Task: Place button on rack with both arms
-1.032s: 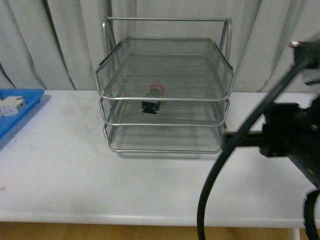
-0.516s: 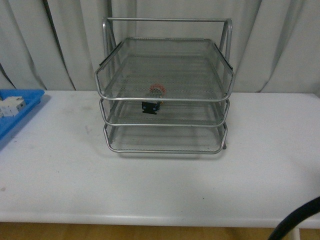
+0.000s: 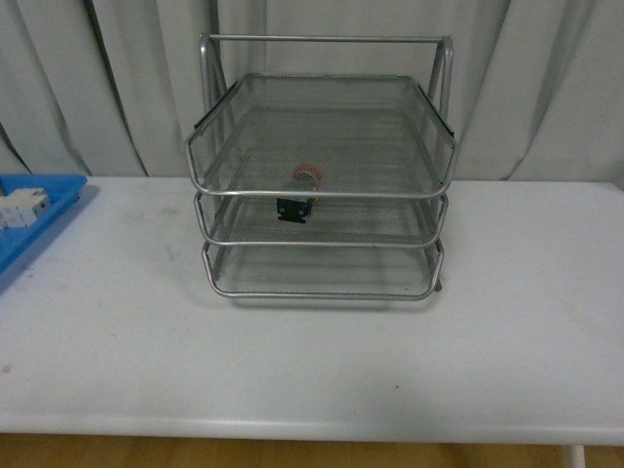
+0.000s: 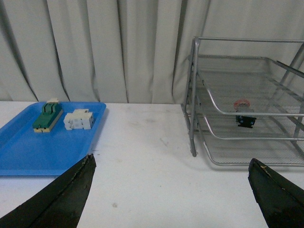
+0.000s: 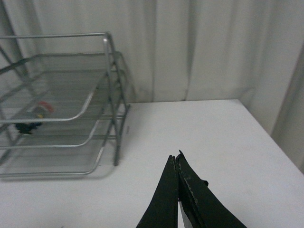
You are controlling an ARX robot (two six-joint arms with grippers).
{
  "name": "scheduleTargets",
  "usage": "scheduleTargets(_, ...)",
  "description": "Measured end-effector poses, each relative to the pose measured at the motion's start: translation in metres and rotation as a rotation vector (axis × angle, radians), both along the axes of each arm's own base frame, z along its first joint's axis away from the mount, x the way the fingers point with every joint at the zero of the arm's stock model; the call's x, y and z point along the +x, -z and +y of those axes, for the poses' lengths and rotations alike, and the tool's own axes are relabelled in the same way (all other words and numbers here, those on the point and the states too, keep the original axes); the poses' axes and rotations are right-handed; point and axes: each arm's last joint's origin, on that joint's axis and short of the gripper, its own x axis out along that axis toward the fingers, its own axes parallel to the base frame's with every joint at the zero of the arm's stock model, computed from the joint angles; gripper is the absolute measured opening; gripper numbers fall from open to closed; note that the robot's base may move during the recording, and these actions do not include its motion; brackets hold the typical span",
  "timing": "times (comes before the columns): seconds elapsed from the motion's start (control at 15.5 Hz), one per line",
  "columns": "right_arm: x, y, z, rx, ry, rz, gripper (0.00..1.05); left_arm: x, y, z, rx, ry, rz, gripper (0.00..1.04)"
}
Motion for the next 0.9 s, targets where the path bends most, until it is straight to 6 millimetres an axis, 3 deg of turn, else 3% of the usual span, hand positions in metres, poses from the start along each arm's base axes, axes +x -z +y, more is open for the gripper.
scheduleTargets(0.13,-0.008,-0.002,-0.009,-0.001,0.031,-0.008,0.02,0.000,0.000,0.000,0.000,0.000,0.000,0.98)
scheduleTargets(0.9,-0.034,-0.008,-0.008,-0.001,0.017,-0.027,0.02,0.000,0.000,0.000,0.000,0.000,0.000,0.98)
